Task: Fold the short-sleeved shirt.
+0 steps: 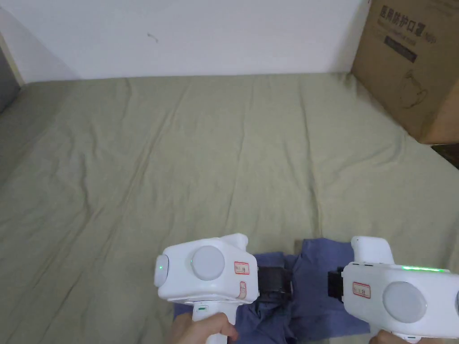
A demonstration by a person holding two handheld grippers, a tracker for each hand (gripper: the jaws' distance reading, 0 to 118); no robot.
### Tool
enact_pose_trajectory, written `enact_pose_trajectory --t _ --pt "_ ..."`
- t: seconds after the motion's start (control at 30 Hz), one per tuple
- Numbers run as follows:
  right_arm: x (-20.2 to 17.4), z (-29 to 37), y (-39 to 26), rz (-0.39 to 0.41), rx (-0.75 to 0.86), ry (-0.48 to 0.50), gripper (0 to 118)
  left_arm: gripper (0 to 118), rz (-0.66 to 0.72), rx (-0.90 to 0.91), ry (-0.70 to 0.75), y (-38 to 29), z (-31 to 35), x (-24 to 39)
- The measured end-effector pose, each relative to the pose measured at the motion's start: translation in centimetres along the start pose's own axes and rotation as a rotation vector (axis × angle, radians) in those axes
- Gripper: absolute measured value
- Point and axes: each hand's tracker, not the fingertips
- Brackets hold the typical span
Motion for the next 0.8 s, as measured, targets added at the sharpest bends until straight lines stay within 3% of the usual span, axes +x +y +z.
enact_pose_trajectory --t 0.03,0.07,0.1,0.17,0.23,0.37,0.57,0.73,0.8 --pt "0.1 0.1 -0.1 0.0 0.0 -0.004 1 92 0.002 0.015 -0.002 -0.1 0.8 -0.4" --pt "0.4 0.1 -0.1 -0.006 0.0 -0.004 1 78 0.011 0.059 -0.012 0.0 1.8 -0.8" --pt "0.6 0.1 -0.2 -0.02 -0.001 0.0 1 48 0.028 0.101 -0.007 0.1 2.7 -1.2" --pt "0.8 0.4 -0.3 -0.049 0.005 0.003 1 7 0.059 0.202 0.02 0.4 4.4 -2.2" --pt "0.9 0.6 -0.4 -0.056 0.015 0.002 1 4 0.081 0.25 0.064 0.6 4.6 -3.3" --pt "1.0 0.9 -0.5 -0.069 0.024 0.008 1 3 0.105 0.118 0.051 0.5 1.4 -3.8" --pt "1.6 0.7 -0.9 -0.096 0.002 0.022 1 3 -0.006 -0.027 0.005 -2.4 -3.5 0.3" --pt "2.1 0.9 -1.2 -0.097 -0.001 0.015 1 3 0.045 -0.072 -0.129 -2.2 -4.1 2.1" --pt "2.3 0.9 -1.3 -0.106 0.0 0.016 1 3 -0.033 -0.106 -0.165 -2.1 -4.9 3.3"
